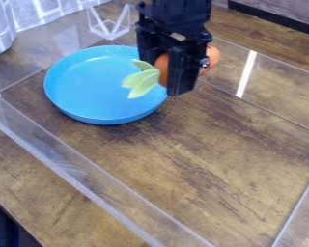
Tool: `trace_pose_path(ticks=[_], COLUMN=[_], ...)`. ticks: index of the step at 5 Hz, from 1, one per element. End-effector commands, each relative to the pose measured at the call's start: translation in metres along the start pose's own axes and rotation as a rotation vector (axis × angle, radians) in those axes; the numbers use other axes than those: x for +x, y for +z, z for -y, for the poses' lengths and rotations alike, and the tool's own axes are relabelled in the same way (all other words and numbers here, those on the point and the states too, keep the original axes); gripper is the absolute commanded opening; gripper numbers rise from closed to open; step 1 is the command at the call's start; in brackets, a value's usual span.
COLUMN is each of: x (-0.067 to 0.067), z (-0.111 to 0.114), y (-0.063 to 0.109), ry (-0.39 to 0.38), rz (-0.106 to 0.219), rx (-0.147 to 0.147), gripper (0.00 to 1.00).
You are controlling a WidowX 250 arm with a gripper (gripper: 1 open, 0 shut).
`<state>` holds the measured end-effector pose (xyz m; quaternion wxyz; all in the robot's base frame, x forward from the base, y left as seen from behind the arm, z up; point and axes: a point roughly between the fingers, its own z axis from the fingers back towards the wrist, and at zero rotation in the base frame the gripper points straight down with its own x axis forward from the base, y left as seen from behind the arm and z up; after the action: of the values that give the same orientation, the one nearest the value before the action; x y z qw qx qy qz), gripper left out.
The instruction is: Put the carrot in the blue tray
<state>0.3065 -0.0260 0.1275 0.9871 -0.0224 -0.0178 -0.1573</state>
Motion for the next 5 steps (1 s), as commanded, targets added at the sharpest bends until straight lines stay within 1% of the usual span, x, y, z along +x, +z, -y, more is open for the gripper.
trace_pose_path(ticks=[1, 5], x=[0.0096, 0.0116], z=[0.0036, 0.0050], y=[0.0180, 0.0209], ry=[-0.025, -0.048], rz=[0.060, 0.056], rx=[0.020, 0.037], gripper=[0.00, 0.00])
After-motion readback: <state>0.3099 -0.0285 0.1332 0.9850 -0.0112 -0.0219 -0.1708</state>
